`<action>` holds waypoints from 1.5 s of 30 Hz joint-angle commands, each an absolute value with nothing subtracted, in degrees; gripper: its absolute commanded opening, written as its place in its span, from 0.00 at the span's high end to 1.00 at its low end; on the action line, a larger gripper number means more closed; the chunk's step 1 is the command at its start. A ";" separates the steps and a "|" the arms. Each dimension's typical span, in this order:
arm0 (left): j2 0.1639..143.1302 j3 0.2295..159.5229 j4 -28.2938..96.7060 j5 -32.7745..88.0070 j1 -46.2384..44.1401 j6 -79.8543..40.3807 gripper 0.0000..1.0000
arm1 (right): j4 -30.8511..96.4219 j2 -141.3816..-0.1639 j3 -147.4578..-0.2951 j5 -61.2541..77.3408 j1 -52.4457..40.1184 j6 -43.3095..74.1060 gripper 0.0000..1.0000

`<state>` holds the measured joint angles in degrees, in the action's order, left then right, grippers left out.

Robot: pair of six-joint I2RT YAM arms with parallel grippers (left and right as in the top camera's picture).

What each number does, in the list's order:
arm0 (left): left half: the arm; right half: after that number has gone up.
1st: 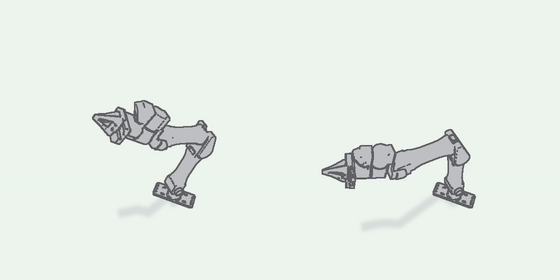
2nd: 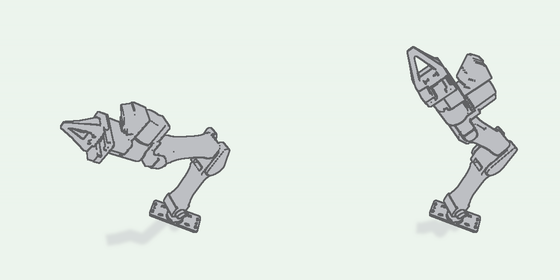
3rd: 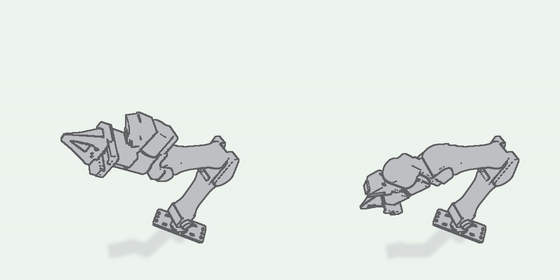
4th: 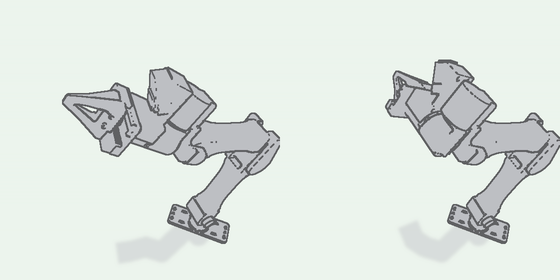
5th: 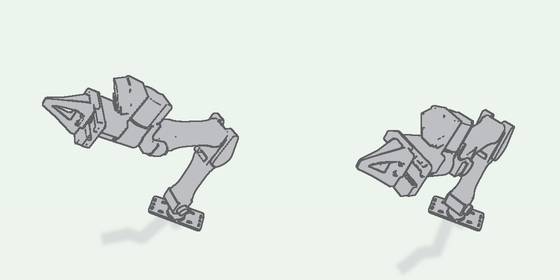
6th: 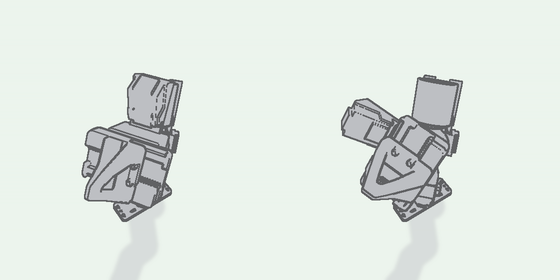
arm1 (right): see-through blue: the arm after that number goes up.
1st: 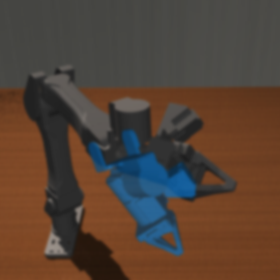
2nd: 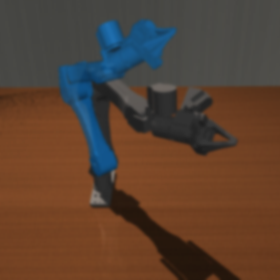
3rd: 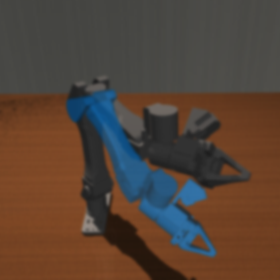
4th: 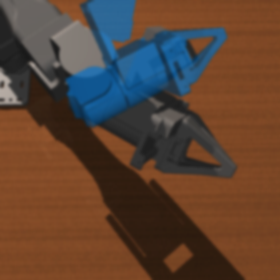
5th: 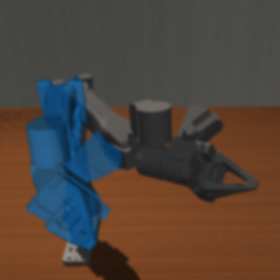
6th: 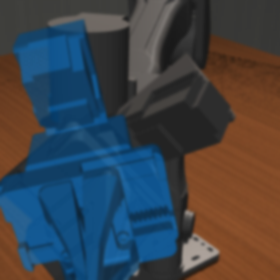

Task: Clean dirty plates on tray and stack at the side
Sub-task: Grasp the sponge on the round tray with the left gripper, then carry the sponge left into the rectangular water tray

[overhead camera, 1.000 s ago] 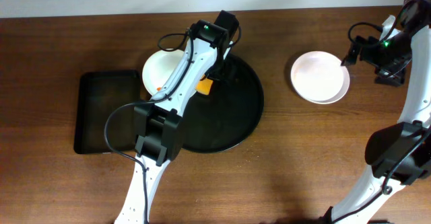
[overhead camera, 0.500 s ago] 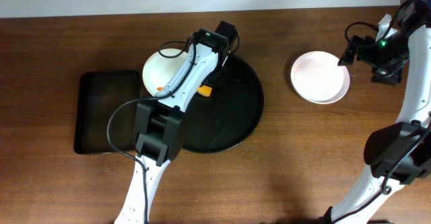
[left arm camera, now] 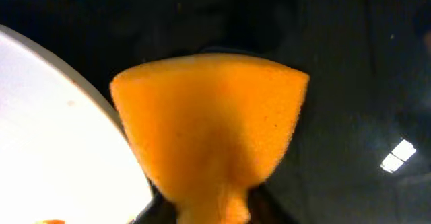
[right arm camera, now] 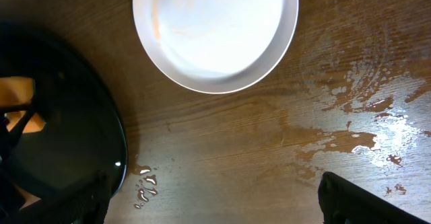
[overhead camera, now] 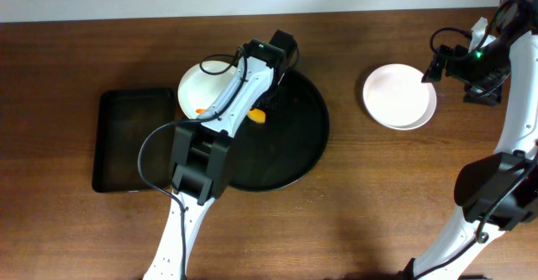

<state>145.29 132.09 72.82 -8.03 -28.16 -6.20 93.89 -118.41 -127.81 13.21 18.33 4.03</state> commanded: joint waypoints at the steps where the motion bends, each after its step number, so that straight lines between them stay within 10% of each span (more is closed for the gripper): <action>1: 146.02 139.02 76.38 -7.92 -27.97 -6.13 0.93 | 93.80 -117.51 -127.68 13.78 18.02 3.40 0.01; 7: 145.73 172.24 96.75 -6.72 -25.63 -6.13 1.00 | 95.00 -117.45 -127.68 18.09 16.14 3.38 0.01; 21: 141.56 172.46 96.75 15.88 4.47 -6.28 1.00 | 62.50 -126.85 -127.55 11.53 -24.86 0.95 0.01; 35: 132.73 135.55 96.73 8.64 11.86 -3.14 1.00 | 40.42 -145.82 -127.50 13.45 -29.98 -1.28 0.01; 37: 132.73 132.68 96.27 6.07 12.16 -3.31 1.00 | 38.96 -147.11 -127.50 13.47 -30.00 -1.28 0.14; 40: 132.73 129.47 94.50 5.08 12.29 -3.84 1.00 | 38.94 -146.96 -127.52 13.50 -30.04 -1.26 0.61; 45: 132.75 124.40 90.41 5.04 12.27 -4.89 1.00 | 39.13 -146.85 -127.57 13.50 -30.15 -1.26 0.50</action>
